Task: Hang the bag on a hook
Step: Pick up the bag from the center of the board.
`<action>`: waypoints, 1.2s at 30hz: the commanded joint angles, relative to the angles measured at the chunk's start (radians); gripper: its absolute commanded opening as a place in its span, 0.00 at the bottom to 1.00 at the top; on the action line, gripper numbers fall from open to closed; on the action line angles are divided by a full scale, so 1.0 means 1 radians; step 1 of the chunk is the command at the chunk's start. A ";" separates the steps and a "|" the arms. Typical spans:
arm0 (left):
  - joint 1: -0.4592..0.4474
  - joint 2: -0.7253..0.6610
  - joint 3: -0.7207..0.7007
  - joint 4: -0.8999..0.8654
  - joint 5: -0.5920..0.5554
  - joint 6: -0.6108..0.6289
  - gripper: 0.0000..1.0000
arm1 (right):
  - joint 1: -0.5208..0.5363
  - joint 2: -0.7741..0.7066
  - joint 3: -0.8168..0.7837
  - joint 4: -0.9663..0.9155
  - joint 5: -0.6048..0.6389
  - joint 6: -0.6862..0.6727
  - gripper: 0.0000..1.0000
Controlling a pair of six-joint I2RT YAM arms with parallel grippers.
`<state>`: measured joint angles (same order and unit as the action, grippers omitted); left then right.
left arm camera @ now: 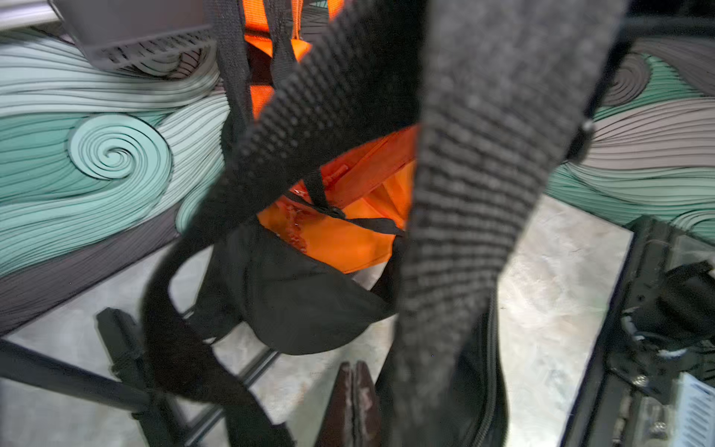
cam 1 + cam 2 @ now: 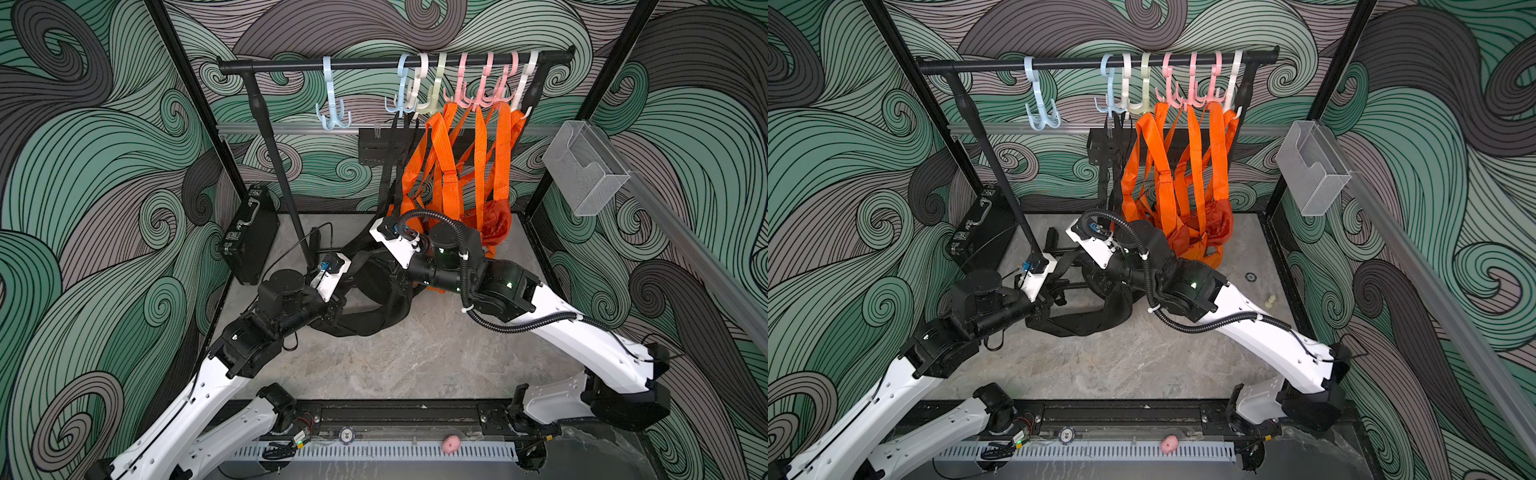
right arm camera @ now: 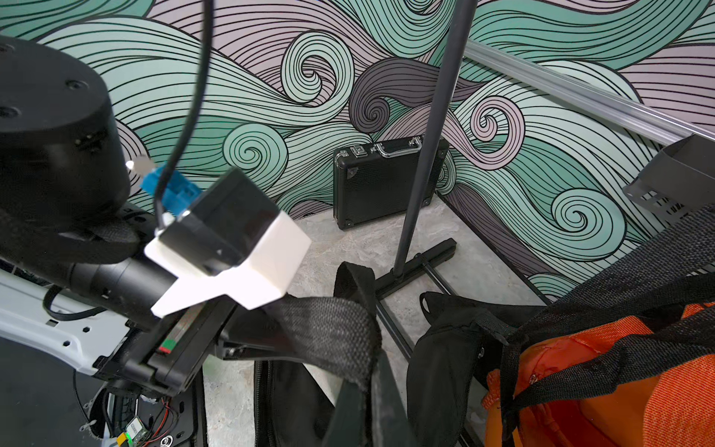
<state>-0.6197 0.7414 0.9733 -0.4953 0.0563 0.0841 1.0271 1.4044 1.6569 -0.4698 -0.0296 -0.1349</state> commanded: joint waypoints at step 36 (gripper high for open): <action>0.312 0.661 1.153 -0.246 -0.544 -0.169 0.00 | -0.226 0.614 1.197 -0.096 -0.163 0.046 0.00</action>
<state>-0.3660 1.3598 2.0449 -0.6659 -0.4873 -0.0269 0.8299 2.0018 2.7701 -0.5751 -0.1783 -0.1154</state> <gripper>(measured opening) 0.044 0.049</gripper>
